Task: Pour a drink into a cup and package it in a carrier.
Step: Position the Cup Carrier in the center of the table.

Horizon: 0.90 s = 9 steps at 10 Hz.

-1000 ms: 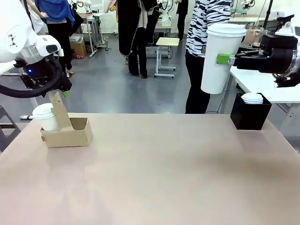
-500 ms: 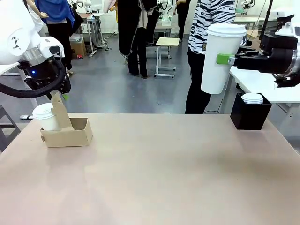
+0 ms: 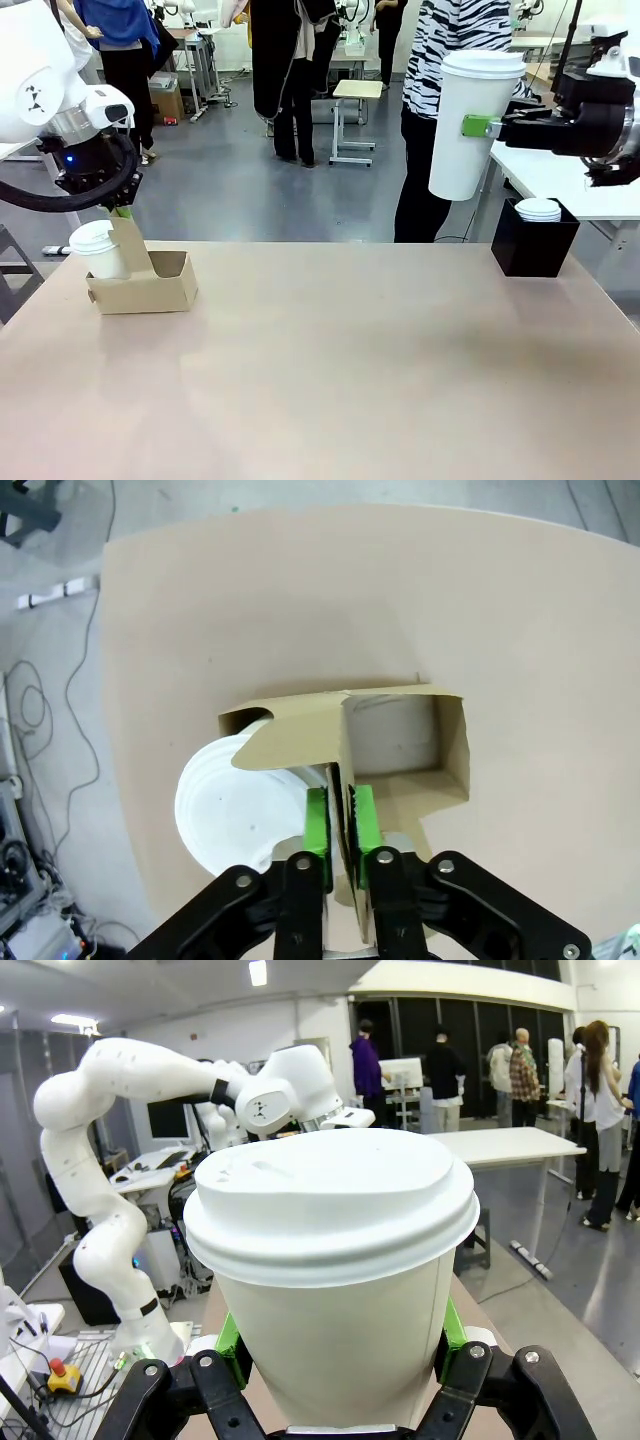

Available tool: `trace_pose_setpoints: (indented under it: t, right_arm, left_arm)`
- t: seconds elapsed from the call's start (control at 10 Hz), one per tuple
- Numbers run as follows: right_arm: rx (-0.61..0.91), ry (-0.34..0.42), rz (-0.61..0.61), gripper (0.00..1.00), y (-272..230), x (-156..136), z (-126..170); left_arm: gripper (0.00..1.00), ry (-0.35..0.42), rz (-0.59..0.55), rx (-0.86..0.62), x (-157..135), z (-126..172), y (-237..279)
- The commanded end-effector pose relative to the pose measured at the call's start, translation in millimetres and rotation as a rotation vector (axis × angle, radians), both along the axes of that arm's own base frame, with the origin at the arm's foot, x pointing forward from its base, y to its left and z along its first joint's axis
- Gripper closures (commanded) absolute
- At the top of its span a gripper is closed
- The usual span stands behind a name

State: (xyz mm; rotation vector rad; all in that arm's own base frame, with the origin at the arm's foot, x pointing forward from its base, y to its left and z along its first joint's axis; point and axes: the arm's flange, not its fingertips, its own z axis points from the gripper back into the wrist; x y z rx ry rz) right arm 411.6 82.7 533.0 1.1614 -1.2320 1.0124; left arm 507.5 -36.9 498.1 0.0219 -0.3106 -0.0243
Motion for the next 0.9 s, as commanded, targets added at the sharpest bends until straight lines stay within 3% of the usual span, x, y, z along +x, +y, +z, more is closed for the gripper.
trace_pose_setpoints:
  t: [0.0, 0.1, 0.2, 0.4, 0.8]
  right_arm:
    - [0.004, -0.018, -0.012, 0.19, 2.0, 3.9, 4.7]
    - [0.004, -0.018, -0.012, 0.19, 2.0, 3.9, 4.7]
    - [0.004, -0.018, -0.012, 0.19, 2.0, 3.9, 4.7]
    - [0.004, -0.018, -0.012, 0.19, 2.0, 3.9, 4.7]
    - [0.004, -0.018, -0.012, 0.19, 2.0, 3.9, 4.7]
  left_arm:
    - [1.00, -0.011, 0.027, 0.028, -1.4, -0.1, -3.6]
    - [1.00, 0.046, 0.027, 0.014, 1.2, -1.6, -2.9]
    - [1.00, 0.000, 0.001, 0.001, 0.0, 0.0, -0.5]
    - [0.94, 0.014, 0.001, 0.001, -1.1, -1.2, -0.8]
    - [0.98, -0.056, 0.049, -0.018, -61.3, 63.5, -51.0]
